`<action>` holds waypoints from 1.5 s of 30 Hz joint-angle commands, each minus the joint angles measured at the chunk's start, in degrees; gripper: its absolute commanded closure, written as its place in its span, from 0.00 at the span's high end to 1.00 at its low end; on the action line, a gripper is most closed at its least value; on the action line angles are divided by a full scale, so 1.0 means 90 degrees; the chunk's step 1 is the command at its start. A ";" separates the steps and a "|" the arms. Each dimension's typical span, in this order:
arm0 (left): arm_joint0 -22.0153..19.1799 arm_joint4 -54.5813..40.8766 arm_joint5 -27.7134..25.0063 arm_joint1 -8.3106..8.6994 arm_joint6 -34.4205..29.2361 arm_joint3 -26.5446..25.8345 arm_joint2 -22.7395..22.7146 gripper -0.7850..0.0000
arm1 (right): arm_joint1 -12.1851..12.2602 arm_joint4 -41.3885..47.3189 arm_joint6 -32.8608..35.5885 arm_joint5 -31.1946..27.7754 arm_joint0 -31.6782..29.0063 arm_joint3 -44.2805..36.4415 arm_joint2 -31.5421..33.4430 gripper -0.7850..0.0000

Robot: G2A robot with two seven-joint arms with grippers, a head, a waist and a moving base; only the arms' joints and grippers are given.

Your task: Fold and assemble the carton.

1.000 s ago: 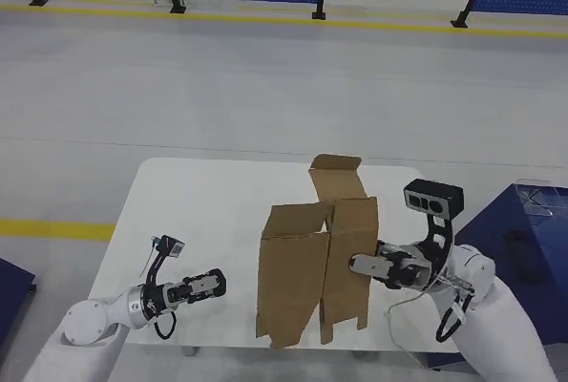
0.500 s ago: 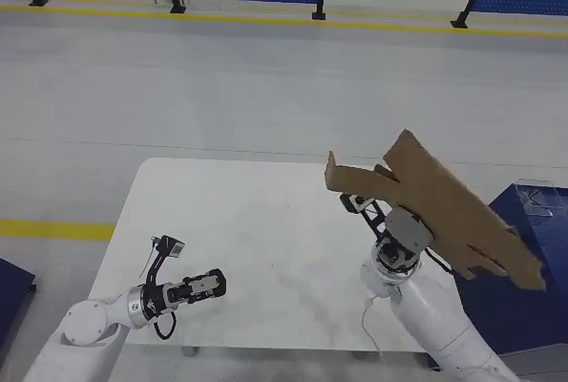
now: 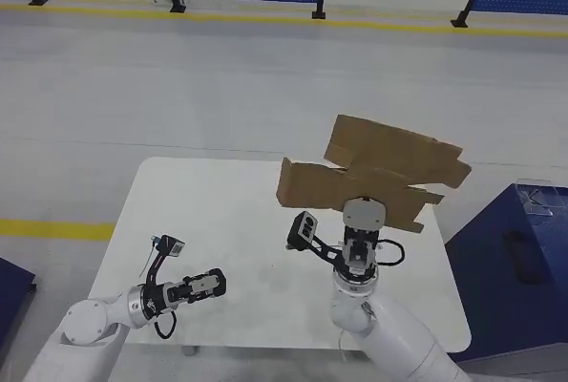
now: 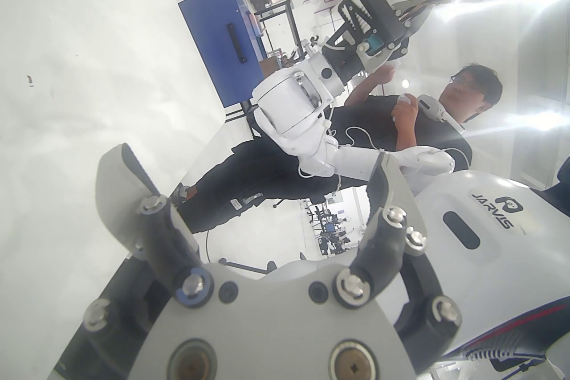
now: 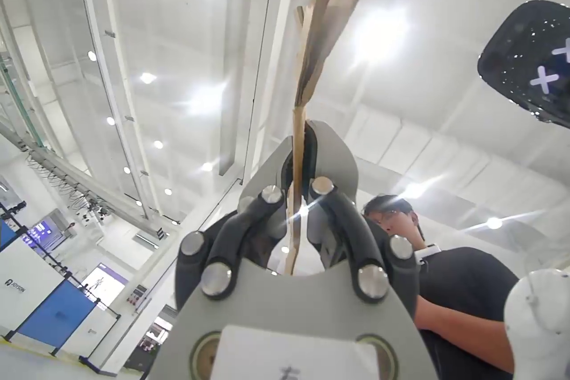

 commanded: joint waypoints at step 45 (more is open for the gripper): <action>0.0000 0.0000 0.0000 0.0000 0.0000 0.0000 0.0000 1.00 | 0.0378 -1.8904 -0.5896 -0.9792 -0.1010 -0.2785 0.4976 0.00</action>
